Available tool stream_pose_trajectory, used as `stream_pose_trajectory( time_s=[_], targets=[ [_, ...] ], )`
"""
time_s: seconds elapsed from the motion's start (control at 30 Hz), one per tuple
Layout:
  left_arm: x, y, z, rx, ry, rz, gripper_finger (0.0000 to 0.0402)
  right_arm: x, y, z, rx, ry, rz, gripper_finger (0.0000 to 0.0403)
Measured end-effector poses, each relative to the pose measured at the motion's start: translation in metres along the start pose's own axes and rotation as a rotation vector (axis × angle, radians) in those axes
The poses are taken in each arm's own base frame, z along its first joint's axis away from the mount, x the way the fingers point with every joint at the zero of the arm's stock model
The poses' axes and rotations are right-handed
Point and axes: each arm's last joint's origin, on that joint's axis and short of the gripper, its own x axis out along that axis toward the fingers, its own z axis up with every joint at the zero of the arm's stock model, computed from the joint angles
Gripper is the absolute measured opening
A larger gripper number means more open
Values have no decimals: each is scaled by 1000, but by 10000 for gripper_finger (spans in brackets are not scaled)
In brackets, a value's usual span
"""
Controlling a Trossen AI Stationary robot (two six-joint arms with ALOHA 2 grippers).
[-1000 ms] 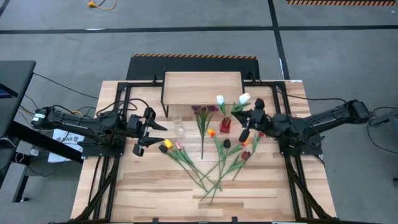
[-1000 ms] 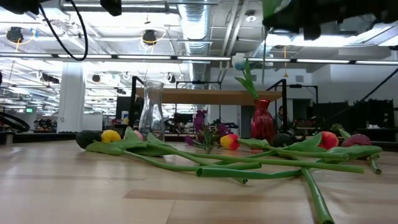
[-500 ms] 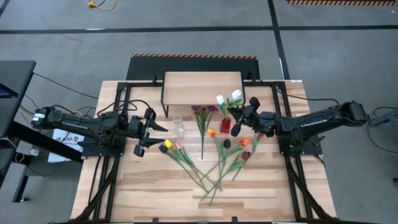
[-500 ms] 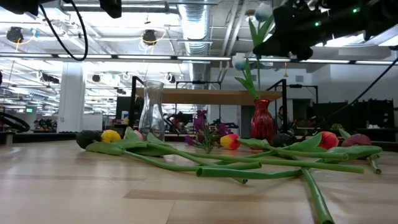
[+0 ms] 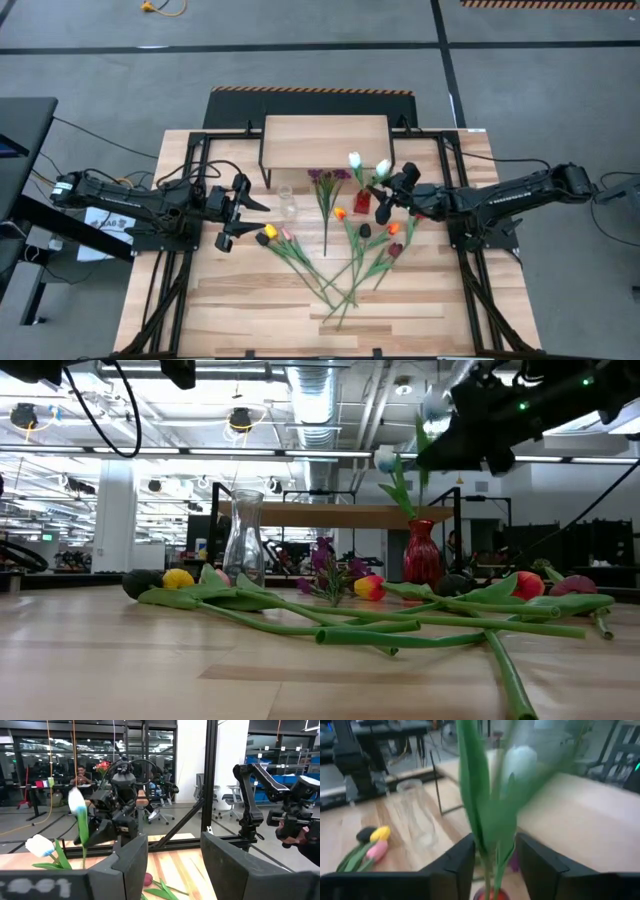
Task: Pick and place flowers into a vace then onto a shelf
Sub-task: Put the white blue flower into the red flower vase
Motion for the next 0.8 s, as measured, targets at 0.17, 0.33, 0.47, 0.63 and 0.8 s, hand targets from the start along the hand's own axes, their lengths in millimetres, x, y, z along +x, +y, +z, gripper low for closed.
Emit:
stream_pose_trajectory(
  time_s=[0.17, 0.33, 0.47, 0.63, 0.8],
  targets=[
    [0, 0, 0, 0, 0, 0, 174, 0, 1, -3, 0, 38, 57, 197],
    [0, 0, 0, 0, 0, 1, 174, 0, 2, -7, -14, 79, 103, 234],
    [0, 0, 0, 0, 0, 1, 174, -1, 1, -9, -34, 146, 89, 241],
    [0, 0, 0, 0, 0, 1, 174, -3, 2, 2, -53, 219, 68, 241],
    [0, 0, 0, 0, 0, 1, 174, -7, 2, 16, -92, 285, 52, 241]
  ],
)
